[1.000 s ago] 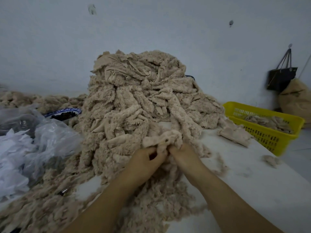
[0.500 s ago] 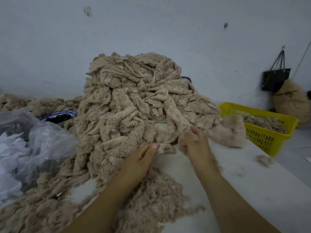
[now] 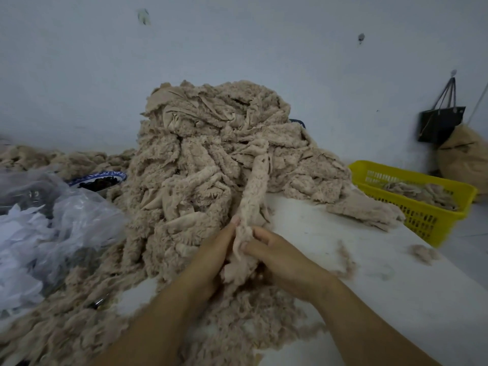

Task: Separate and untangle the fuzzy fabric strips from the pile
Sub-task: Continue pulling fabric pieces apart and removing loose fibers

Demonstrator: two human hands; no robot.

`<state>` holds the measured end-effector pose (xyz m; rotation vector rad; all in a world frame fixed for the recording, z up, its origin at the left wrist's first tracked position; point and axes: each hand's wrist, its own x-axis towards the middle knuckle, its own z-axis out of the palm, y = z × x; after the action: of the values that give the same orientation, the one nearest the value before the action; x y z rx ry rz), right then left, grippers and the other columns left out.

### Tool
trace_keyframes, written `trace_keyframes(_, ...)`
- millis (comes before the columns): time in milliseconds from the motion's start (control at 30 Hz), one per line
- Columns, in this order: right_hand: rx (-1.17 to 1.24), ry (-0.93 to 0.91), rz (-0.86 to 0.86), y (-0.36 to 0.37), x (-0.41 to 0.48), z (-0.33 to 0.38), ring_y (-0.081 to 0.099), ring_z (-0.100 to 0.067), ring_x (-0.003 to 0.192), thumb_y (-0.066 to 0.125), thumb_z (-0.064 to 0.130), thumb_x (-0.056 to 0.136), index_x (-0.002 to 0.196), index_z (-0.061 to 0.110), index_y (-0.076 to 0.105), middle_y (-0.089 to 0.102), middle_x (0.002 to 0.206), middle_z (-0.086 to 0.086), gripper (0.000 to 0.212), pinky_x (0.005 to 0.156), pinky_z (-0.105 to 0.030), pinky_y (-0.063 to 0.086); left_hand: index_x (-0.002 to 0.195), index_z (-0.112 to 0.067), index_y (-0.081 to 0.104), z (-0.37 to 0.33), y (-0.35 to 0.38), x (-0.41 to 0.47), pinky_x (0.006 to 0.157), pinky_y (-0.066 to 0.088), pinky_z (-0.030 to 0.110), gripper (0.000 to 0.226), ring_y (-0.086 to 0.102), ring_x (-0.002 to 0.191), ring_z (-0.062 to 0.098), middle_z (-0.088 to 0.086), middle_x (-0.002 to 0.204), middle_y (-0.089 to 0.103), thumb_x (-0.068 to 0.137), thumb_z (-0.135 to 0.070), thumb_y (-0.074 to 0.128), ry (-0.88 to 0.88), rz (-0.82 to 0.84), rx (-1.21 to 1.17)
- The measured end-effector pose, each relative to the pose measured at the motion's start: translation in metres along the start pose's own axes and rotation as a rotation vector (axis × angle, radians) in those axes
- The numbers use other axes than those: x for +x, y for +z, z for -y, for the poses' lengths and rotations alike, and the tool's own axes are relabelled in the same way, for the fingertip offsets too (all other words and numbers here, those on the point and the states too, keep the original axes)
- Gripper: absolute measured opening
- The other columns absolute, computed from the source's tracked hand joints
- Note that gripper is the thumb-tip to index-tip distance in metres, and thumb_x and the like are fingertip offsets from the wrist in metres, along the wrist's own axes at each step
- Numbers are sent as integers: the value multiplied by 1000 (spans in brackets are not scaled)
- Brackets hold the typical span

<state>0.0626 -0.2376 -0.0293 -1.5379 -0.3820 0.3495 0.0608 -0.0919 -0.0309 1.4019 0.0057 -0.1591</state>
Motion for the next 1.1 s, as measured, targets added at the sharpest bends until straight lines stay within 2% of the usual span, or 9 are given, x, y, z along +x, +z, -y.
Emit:
trace_keyframes(100,-240,17,85,1,1,-9,59,-42,108,54,31,92,114,4,60,60,120,-27,35,96,-56,47,99,-4,76,-2,-5,2,73,59,34,38,72,87,29,17,98,74,84,-38,69,-76,-5,-145)
trace_keyframes(200,-346,2,41,1,3,-14,56,-21,81,49,48,87,102,4,58,61,99,-24,48,75,-37,42,99,-1,69,-1,-5,6,59,57,29,20,70,70,22,14,82,71,90,-19,65,-39,-89,-248)
trace_keyframes(333,-296,11,-216,-11,9,-14,60,-1,57,40,70,85,80,39,70,64,60,9,43,60,-16,45,101,0,68,-5,-4,7,67,59,36,20,71,76,28,21,90,72,93,1,49,21,-163,-220)
trace_keyframes(500,-20,27,-234,-16,14,-19,69,-12,101,53,75,79,109,34,71,74,106,8,54,91,-36,53,77,-19,72,3,8,0,64,53,30,39,65,69,21,8,78,73,94,2,45,82,-72,241)
trace_keyframes(667,194,58,-375,-19,17,-17,71,-20,100,55,40,98,119,18,66,75,106,-2,32,82,-35,56,78,-8,65,14,12,-3,52,42,19,29,50,52,3,-12,60,59,96,0,43,258,95,711)
trace_keyframes(767,443,55,-405,-26,18,-13,67,-23,111,54,28,101,126,13,61,71,119,-7,30,100,-45,51,81,-16,71,11,10,-2,57,48,23,37,59,55,15,2,70,71,98,-4,41,205,34,549)
trace_keyframes(833,494,32,-400,-28,19,-11,68,-22,109,56,25,100,123,15,63,72,117,-5,26,97,-44,53,88,-24,76,11,7,0,74,57,36,40,70,76,29,8,88,77,100,-8,41,128,23,402)
trace_keyframes(967,340,-52,-302,-23,18,-12,70,-16,104,59,29,98,123,19,63,74,112,0,26,83,-31,57,111,-19,74,8,7,1,93,53,33,22,70,107,17,7,113,74,98,-31,60,50,131,84)
trace_keyframes(1100,259,-41,-221,-14,17,-16,68,-15,109,60,32,97,125,20,62,73,116,0,30,90,-30,55,112,-7,70,6,9,3,96,53,41,39,71,105,26,14,111,74,84,-34,70,59,33,-97)
